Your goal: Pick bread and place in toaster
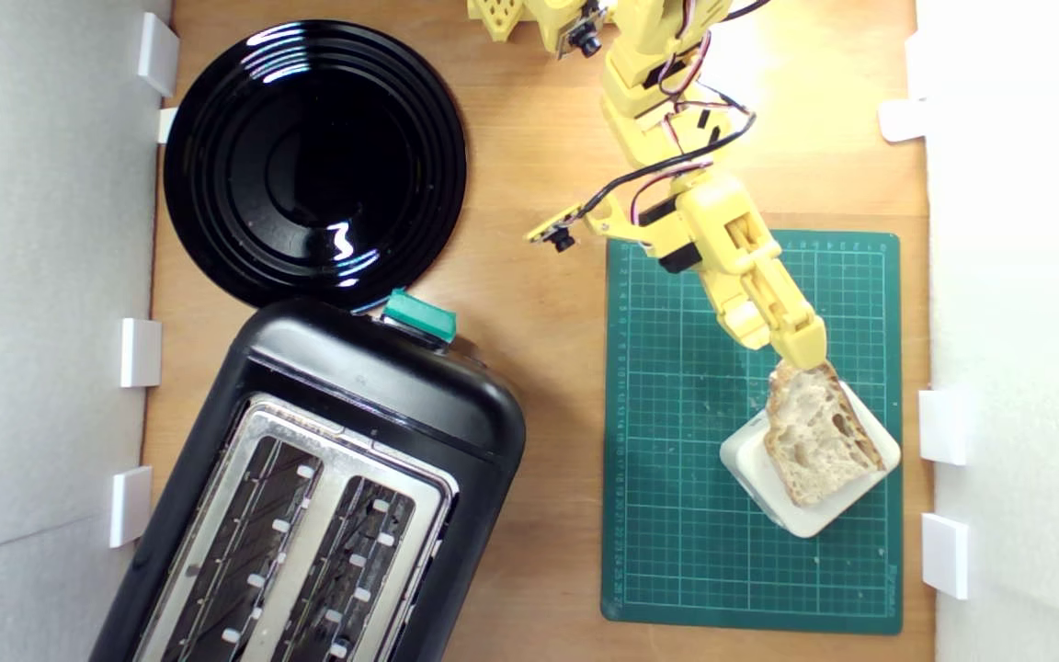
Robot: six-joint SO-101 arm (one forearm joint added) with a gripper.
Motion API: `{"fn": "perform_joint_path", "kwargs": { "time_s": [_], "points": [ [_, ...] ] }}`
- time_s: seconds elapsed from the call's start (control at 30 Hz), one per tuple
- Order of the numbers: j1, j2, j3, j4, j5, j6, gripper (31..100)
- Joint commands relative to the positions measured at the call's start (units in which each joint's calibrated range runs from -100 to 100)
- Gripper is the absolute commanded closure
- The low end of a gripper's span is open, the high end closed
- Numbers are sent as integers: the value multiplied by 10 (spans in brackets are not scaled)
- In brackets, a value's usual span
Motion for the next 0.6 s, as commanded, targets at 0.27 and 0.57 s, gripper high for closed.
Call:
{"fn": "perform_joint_path", "kwargs": {
  "time_s": [0.27,0.57],
  "points": [
    [-6,24,-63,-4,-17,4,315],
    [-6,33,-96,-9,-14,17,315]
  ]
}}
